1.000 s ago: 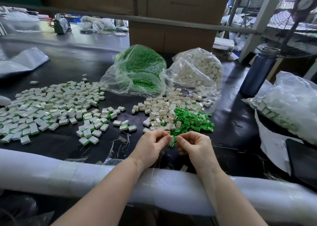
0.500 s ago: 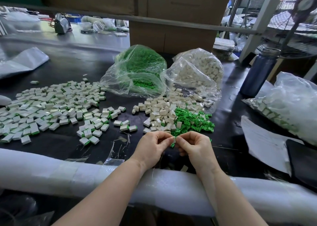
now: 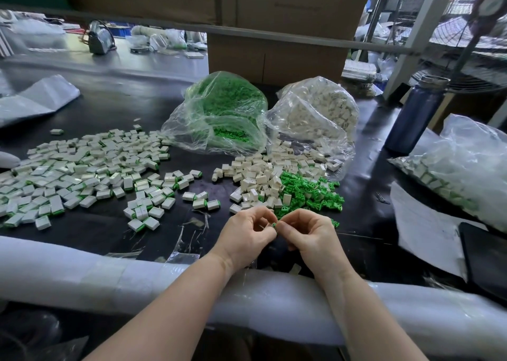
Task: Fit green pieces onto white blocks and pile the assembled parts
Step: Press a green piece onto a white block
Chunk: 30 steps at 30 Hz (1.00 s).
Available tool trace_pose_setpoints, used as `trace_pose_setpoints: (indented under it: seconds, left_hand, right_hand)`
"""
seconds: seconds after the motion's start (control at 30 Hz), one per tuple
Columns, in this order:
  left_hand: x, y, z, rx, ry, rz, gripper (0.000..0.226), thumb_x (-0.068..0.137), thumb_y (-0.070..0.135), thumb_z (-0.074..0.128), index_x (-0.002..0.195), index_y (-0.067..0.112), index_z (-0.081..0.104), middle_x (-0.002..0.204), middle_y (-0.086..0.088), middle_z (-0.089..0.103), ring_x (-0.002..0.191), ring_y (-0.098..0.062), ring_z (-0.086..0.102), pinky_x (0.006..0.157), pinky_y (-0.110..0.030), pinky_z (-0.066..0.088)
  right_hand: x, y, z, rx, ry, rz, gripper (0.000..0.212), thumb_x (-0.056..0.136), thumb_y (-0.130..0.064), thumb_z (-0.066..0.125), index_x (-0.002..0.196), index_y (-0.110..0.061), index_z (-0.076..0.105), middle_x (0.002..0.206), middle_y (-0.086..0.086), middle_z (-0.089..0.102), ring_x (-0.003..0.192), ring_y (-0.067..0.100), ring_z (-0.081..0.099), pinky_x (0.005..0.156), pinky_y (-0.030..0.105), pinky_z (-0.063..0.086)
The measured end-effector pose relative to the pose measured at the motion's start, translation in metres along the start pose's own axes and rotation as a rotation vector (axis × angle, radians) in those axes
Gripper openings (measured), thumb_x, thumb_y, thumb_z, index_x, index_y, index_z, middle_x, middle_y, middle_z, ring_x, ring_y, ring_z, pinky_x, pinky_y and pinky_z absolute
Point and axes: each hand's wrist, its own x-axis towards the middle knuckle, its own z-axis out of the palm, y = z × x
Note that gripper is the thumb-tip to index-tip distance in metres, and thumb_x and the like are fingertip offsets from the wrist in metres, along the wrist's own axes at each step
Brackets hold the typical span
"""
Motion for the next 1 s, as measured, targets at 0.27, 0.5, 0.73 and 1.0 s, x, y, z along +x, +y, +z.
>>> trace_pose_setpoints:
  seconds: [0.27,0.5,0.73,1.0]
  left_hand:
    - [0.0003,0.0032,-0.0017,-0.037,-0.017,0.069,0.022,0.083,0.004,0.061,0.082,0.026,0.062,0.109,-0.003,0.053,0.091,-0.021,0.056,0.081,-0.012,0.045]
    - [-0.0022,0.0058,-0.002,-0.012,-0.109,0.097,0.014,0.084,0.005,0.059,0.089,0.017,0.063,0.111,-0.006,0.046,0.078,-0.011,0.046,0.077,-0.012,0.043]
    - [-0.0037,0.0086,-0.0012,0.01,-0.17,0.13,0.021,0.084,-0.002,0.055,0.094,0.015,0.06,0.108,-0.006,0.046,0.079,-0.013,0.048,0.083,-0.024,0.048]
    - [-0.0035,0.0086,0.0009,0.042,-0.19,0.144,0.02,0.085,-0.002,0.053,0.093,0.016,0.056,0.109,-0.007,0.045,0.079,-0.015,0.05,0.081,-0.026,0.048]
  right_hand:
    - [0.0005,-0.0015,0.002,-0.01,-0.056,0.044,0.013,0.091,-0.02,0.057,0.086,-0.023,0.069,0.073,-0.007,0.071,0.071,0.006,0.065,0.057,0.019,0.049]
    - [0.0002,-0.0041,0.0012,0.021,-0.155,0.066,0.023,0.09,-0.019,0.058,0.074,-0.02,0.074,0.066,0.004,0.064,0.064,0.011,0.057,0.056,0.017,0.045]
    - [0.001,-0.0019,-0.0018,0.121,-0.149,0.103,0.021,0.084,-0.017,0.063,0.067,-0.015,0.075,0.053,-0.001,0.055,0.052,0.006,0.047,0.05,0.015,0.039]
    - [0.0003,-0.0015,-0.0024,0.156,-0.135,0.106,0.021,0.085,-0.008,0.062,0.068,-0.008,0.074,0.051,0.001,0.051,0.048,0.006,0.042,0.049,0.015,0.036]
